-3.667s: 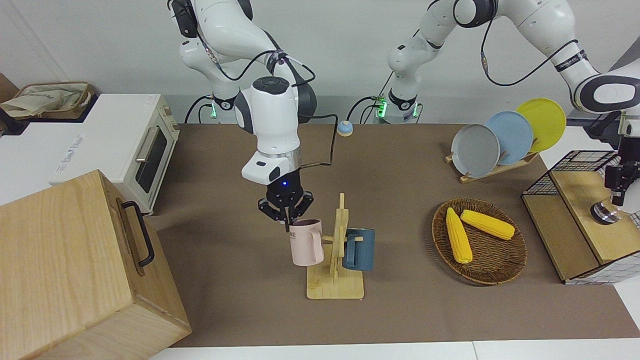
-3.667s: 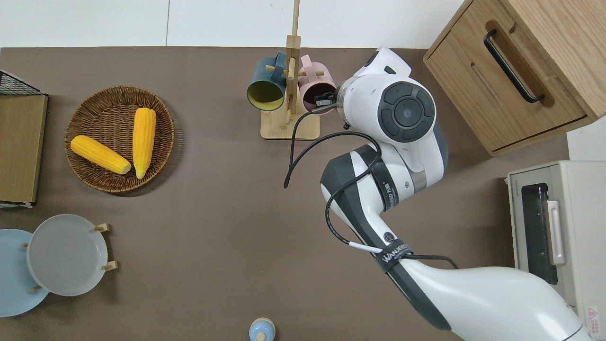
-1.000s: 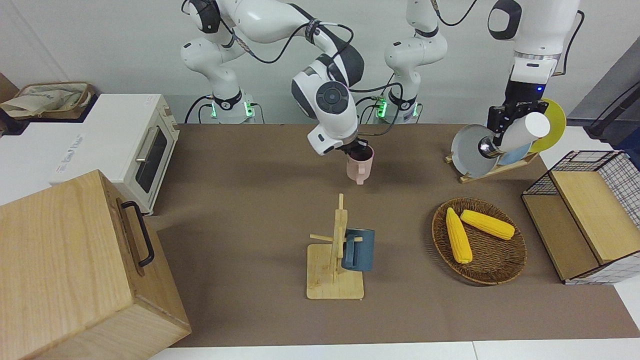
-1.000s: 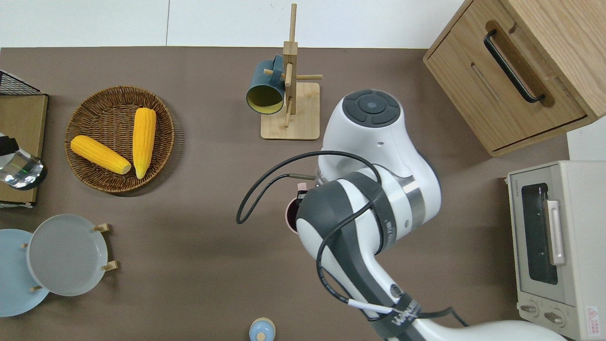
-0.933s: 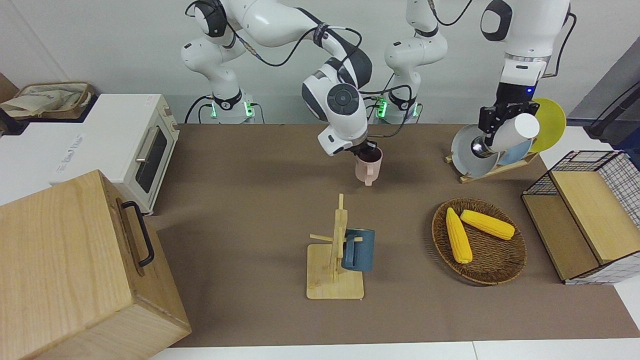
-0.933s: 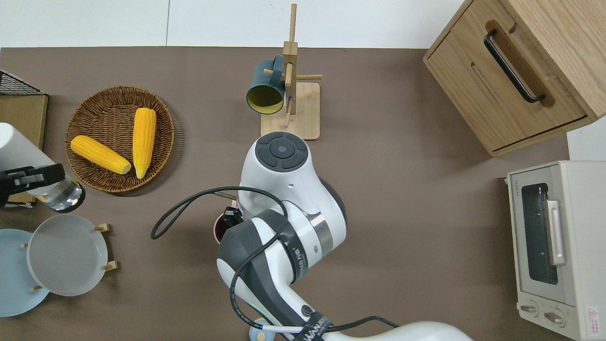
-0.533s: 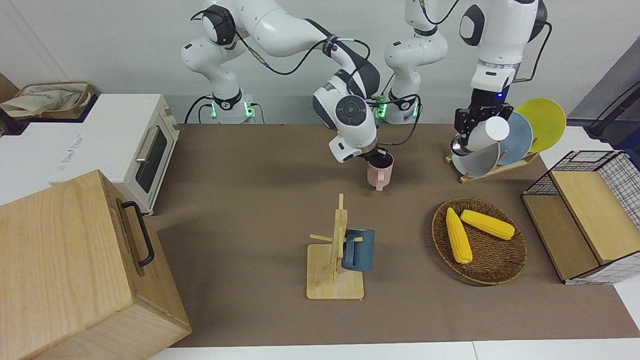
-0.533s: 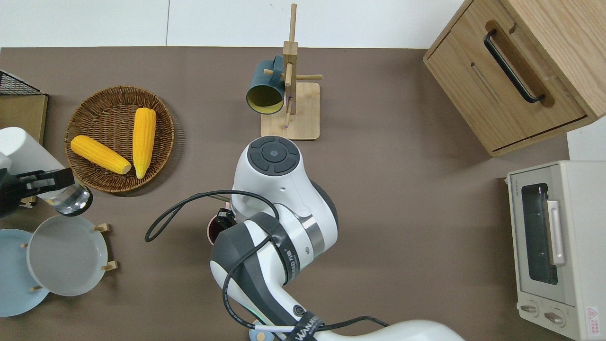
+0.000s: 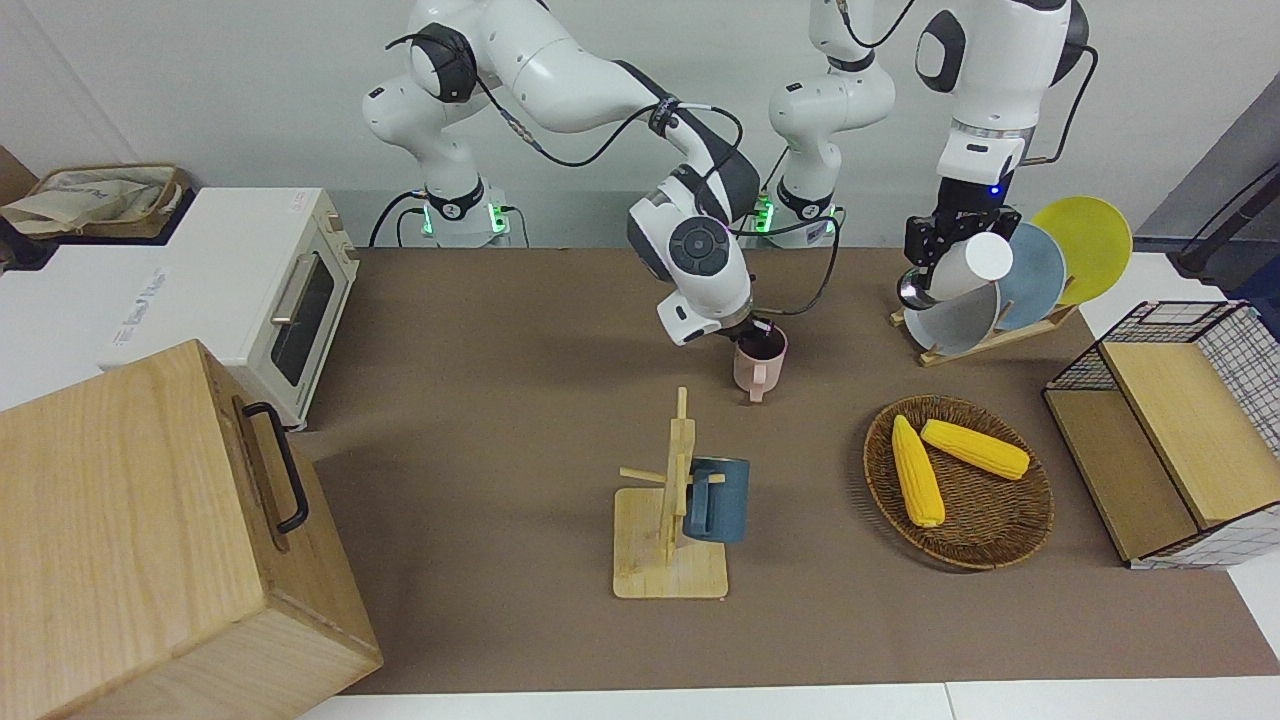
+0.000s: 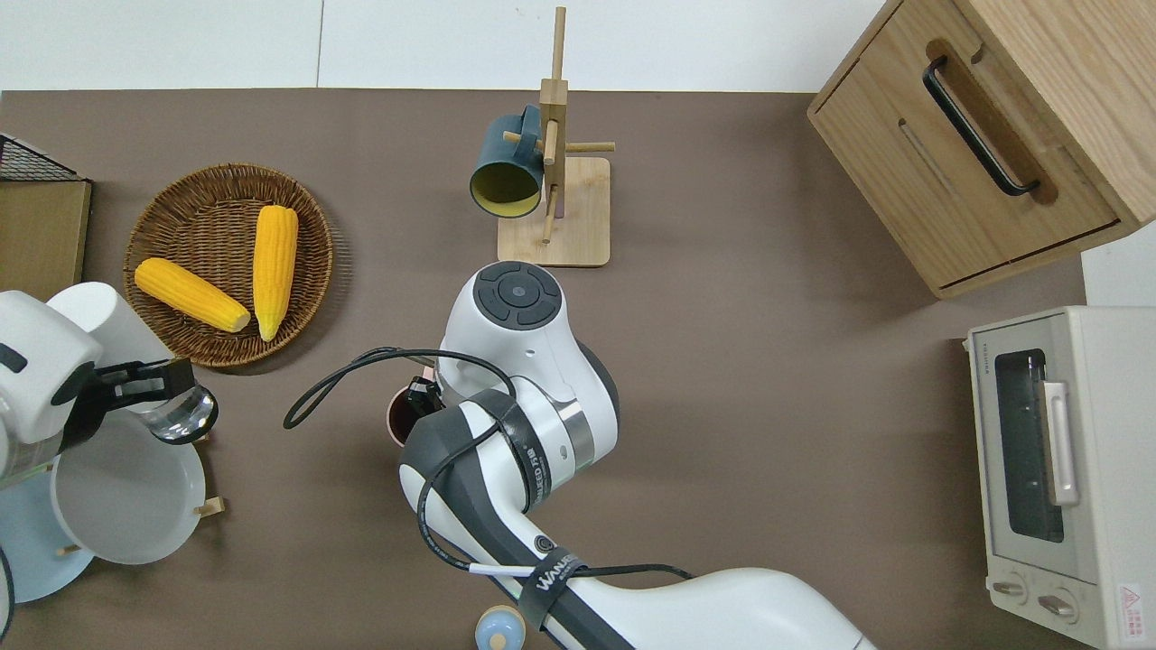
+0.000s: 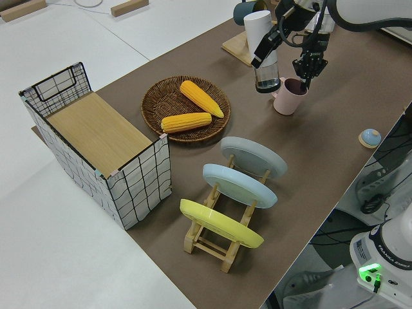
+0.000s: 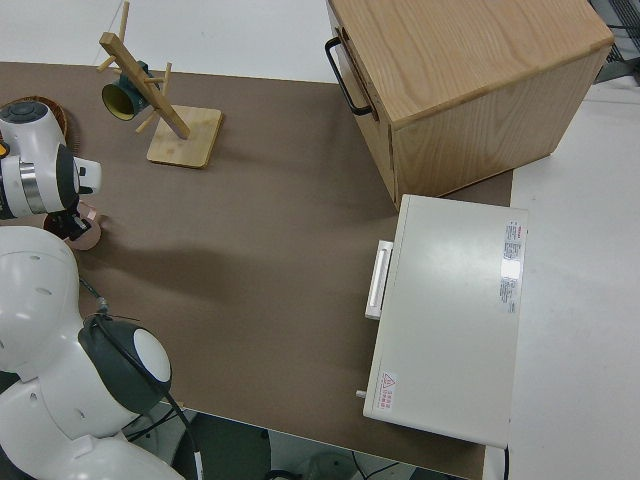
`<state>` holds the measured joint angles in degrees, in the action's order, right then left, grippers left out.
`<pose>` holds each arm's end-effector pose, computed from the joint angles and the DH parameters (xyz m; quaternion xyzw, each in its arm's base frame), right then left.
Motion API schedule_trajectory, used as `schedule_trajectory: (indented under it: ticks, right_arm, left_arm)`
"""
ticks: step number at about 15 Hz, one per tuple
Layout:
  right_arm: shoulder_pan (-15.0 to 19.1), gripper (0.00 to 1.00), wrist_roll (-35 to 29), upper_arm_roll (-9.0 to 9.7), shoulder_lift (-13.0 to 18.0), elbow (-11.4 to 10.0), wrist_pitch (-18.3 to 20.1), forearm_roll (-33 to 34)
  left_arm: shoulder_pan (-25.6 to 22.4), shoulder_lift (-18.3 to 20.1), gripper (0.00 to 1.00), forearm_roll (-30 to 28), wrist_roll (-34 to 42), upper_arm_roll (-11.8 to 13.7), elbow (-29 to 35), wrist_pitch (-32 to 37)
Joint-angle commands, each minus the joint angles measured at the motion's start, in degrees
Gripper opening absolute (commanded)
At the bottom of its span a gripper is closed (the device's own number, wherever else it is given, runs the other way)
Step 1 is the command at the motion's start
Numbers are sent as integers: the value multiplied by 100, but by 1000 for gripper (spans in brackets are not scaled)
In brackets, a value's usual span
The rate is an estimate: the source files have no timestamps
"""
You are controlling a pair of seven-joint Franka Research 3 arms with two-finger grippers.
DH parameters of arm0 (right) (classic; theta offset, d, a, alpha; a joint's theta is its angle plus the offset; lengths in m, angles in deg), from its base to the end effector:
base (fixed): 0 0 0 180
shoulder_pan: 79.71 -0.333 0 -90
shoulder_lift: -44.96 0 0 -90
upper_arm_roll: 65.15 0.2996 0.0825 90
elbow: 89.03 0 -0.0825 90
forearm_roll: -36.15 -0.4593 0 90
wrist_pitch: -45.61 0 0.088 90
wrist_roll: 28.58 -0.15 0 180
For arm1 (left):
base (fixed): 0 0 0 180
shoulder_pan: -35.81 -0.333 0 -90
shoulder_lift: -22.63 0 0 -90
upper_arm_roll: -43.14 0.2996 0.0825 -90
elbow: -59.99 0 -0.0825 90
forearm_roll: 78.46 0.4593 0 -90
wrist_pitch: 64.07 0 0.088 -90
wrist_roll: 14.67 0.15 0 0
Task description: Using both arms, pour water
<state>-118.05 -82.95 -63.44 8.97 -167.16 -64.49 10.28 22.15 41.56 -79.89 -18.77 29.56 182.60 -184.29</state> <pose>0.5665 0.5349 0.2699 -0.9535 0.2072 0.1818 0.1216 0.5752 -0.0062 0.4904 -0.9890 -0.0416 -0.1403 0.0221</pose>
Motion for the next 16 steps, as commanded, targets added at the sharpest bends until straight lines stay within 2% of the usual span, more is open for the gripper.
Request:
schedule_trajectory:
  ticks: [1, 2, 5, 8, 9, 12, 14, 16]
  right_arm:
    - [-7, 994, -118, -56, -14, 149, 128, 73]
    - [11, 994, -126, -74, 65, 149, 250, 73]
    - [64, 994, -144, -118, 644, 114, 585, 265]
    - [116, 992, -162, -302, 1040, 88, 928, 328]
    - [178, 994, -144, -337, 1180, 70, 998, 354]
    - [450, 994, 22, -347, 1576, 52, 1621, 731]
    - [704, 994, 276, -355, 1813, 52, 1859, 855]
    - [889, 994, 636, -364, 1902, 52, 1992, 1292]
  left_arm:
    - [48, 216, 33, -165, 15, 74, 79, -45]
    - [57, 216, 33, -165, 15, 74, 79, -45]
    - [48, 208, 33, -235, 32, 74, 79, -45]
    - [75, 208, 33, -428, 50, 57, 88, -10]
    - [101, 208, 33, -516, 102, 56, 88, 59]
    - [180, 208, 33, -858, 392, 48, 88, 340]
    - [302, 208, 33, -903, 384, 39, 88, 359]
    - [478, 208, 33, -912, 331, 39, 149, 359]
